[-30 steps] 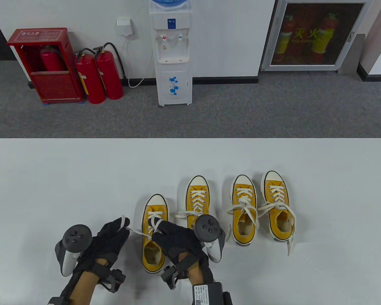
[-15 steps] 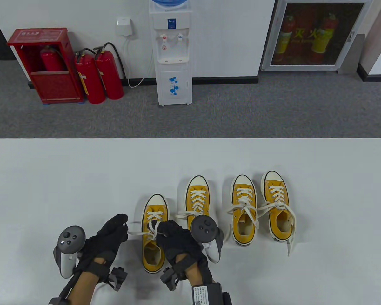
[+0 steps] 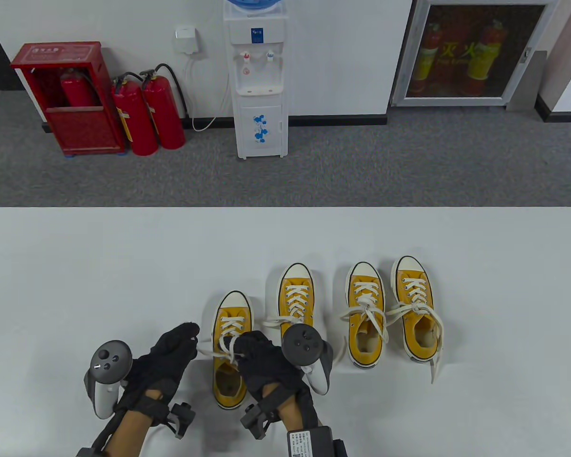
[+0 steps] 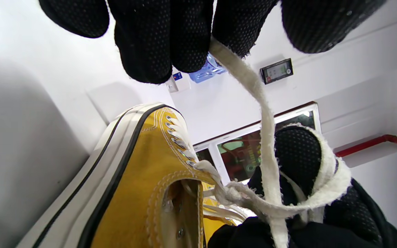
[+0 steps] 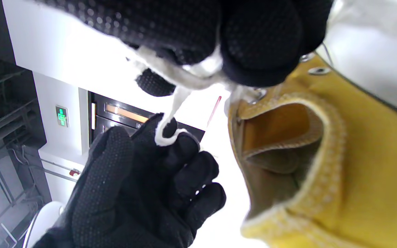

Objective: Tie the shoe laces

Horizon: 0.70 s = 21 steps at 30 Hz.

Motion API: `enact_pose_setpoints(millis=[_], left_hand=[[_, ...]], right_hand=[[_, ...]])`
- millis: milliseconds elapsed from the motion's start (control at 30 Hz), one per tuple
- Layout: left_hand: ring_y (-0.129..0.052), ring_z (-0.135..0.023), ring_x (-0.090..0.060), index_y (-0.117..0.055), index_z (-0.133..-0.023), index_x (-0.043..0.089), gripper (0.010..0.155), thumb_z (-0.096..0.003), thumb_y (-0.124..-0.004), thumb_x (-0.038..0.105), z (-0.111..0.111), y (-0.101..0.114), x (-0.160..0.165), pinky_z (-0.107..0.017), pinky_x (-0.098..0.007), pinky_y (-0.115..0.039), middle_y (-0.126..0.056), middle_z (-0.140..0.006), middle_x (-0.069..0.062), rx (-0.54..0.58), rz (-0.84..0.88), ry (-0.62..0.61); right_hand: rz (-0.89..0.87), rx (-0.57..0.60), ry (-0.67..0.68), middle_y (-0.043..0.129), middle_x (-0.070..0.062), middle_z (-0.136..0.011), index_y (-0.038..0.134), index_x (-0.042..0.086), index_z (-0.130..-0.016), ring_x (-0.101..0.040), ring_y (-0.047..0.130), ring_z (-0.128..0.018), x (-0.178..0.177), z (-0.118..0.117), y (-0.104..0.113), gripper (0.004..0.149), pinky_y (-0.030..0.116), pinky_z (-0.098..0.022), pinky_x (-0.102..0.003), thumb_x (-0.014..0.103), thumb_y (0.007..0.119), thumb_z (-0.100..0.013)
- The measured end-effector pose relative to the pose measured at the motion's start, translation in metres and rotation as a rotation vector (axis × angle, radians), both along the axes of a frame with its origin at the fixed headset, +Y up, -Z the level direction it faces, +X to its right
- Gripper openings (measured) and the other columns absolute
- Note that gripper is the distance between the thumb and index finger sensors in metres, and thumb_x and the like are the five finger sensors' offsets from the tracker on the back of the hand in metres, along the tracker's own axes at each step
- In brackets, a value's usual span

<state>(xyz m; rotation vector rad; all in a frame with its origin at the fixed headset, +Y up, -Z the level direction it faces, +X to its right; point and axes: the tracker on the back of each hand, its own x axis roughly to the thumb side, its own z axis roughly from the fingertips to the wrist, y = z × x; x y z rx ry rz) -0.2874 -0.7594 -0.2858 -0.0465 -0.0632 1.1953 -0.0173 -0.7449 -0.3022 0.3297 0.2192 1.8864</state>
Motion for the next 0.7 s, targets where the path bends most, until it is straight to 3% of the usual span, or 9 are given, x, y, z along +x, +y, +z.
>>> enact_pose_setpoints(millis=[700], left_hand=[[-0.092, -0.079, -0.036, -0.082, -0.096, 0.029, 0.058, -0.047, -0.077, 0.06, 0.003, 0.001, 0.017, -0.07, -0.069, -0.059, -0.08, -0.102, -0.01, 0.024, -0.014, -0.105]], right_hand=[[0.112, 0.083, 0.048, 0.071, -0.006, -0.092, 0.084, 0.017, -0.089, -0.025, 0.089, -0.049, -0.009, 0.007, 0.002, 0.049, 0.065, -0.061, -0.055, 0.01, 0.078, -0.041]])
